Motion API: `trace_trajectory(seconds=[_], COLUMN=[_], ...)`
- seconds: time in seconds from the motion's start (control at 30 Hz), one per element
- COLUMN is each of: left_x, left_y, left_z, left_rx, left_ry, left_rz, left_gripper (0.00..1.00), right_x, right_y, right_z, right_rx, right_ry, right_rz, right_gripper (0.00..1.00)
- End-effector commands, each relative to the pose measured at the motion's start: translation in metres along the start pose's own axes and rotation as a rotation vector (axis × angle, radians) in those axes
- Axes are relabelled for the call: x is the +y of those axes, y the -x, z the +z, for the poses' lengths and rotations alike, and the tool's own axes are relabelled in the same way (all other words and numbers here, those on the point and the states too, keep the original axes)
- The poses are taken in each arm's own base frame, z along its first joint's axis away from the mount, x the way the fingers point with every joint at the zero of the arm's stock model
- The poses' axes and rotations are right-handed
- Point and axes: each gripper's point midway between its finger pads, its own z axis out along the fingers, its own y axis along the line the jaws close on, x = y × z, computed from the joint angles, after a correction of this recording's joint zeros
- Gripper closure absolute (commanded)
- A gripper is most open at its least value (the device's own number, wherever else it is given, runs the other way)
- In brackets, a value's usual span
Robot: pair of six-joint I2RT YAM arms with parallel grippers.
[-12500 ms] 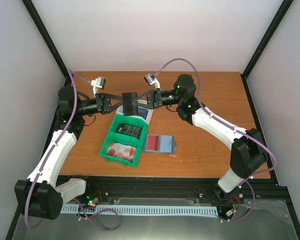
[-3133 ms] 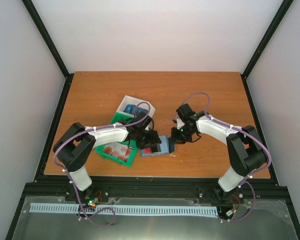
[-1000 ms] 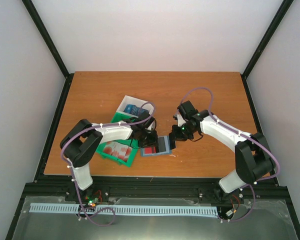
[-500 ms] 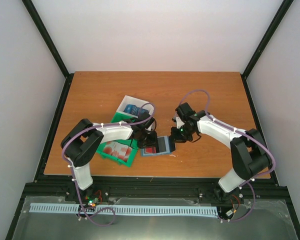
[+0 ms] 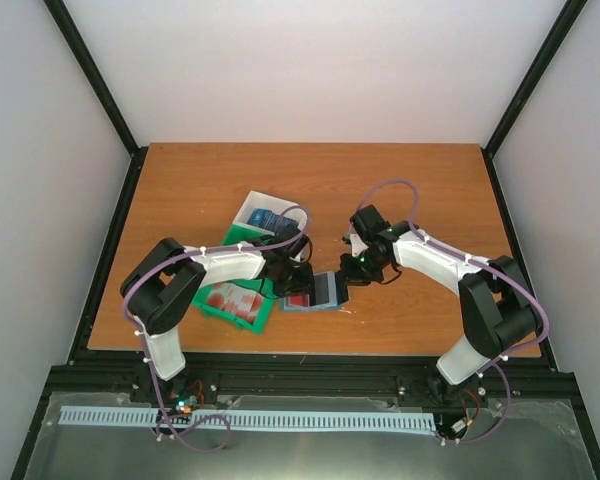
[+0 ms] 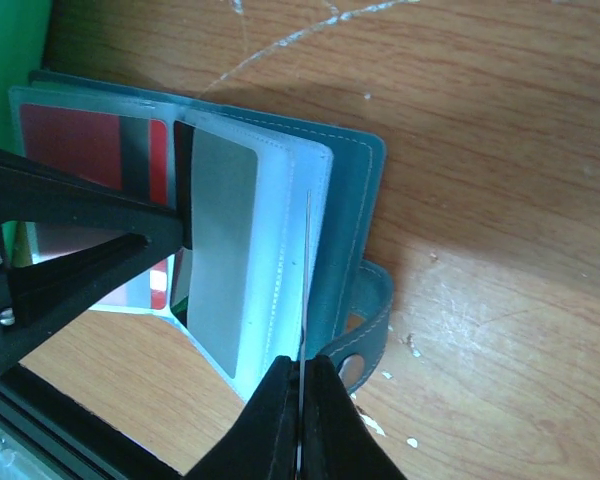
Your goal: Put the credit cards into the card holder
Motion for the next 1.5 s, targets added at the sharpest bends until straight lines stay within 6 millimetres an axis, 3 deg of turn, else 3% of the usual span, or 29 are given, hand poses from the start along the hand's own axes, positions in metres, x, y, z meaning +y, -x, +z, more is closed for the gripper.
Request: trace_trajectory(seconds=[0.0,0.47,0.53,0.6,0.67,1.17,1.47], left_x=[0.022,0.017,0.014,0.010,0.006,-0.007,-0.009], left_y=[-0.008,-0.005,-0.002,0.004,0.008,0.032,0.039], left_z=[0.004,-0.005,-0.013,-0.024,-0.036,-0.095,-0.125], left_rx=[0.020,0.001,-0.017,-0.047,-0.077,-0.276,-0.362], left_ry=[0.104,0.101,0.105,0.115,0.119,0.129,0.075], left_rz=[-0.002,0.001,0.000,-0.013,-0.023,-0.046,-0.070], left_gripper=[0.99,0.98,0.92,0.73,0.66,0.65,0.62], right_x=[0.013,0.029,0.032,0.034,0.036,0.059,0.074], right_y=[0.003,0.001,0.000,0.000,-0.001,0.001,0.000], right_z=[-0.001,0.002,0.002,0.002,0.003,0.010,0.032], right_rx=[-0.011,0.005,0.007,0.008,0.011,0.020,0.056], right_ry=[0.051,0.157,0.180,0.196,0.213,0.317,0.333], right_rz=[-0.027,-0.001,0.013,0.029,0.045,0.078,0.056], right_gripper=[0.97,0.97,0.97,0.97,0.97,0.97,0.97])
